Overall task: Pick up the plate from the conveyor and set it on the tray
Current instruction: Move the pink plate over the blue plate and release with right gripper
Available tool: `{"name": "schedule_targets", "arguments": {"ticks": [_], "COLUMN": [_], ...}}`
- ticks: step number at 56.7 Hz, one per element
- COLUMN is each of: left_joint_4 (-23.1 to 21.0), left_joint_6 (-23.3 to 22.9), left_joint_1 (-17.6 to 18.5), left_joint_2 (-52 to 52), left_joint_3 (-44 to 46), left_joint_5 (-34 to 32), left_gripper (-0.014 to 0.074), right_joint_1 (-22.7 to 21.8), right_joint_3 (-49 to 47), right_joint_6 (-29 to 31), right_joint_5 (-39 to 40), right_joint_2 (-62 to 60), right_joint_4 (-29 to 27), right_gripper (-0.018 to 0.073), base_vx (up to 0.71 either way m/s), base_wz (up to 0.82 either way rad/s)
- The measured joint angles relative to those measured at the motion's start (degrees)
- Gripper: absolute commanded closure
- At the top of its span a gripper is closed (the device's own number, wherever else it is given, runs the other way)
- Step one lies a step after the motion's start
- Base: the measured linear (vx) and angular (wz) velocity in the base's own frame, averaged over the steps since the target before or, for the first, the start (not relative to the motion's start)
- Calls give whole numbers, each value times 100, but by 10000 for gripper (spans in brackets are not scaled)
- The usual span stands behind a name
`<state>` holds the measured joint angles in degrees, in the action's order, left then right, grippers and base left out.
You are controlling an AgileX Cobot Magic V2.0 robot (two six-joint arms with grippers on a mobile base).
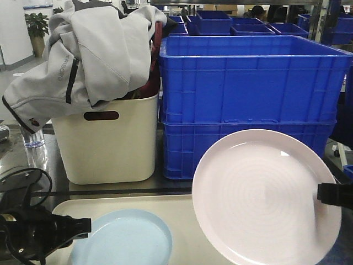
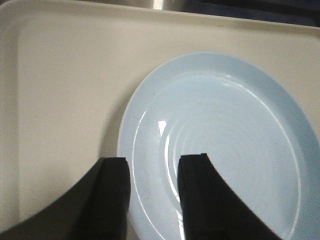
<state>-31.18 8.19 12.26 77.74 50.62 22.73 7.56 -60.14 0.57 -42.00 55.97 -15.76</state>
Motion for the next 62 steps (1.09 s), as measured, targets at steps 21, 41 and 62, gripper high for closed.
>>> {"name": "schedule_targets", "arguments": {"ticks": [21,41,62], "left_joint_4": [291,312,325], "left_joint_6": [213,-70,-215], "left_joint_1": [0,0,0], "left_joint_2": [-2786,-4221,-4210], "left_joint_3": [0,0,0], "left_joint_5": [72,133,270], "left_gripper": [600,596,596], "right_joint_1": [0,1346,1600], "right_joint_3": [0,-958,-2077], "right_joint_6": [884,1845,1661], "right_joint_5": [181,796,706], "right_joint_2": [967,3302,4978], "right_joint_4": [-1535,-3081,-3076], "right_gripper": [569,569,550], "base_vx": [0,0,0], "base_wz": [0,0,0]}}
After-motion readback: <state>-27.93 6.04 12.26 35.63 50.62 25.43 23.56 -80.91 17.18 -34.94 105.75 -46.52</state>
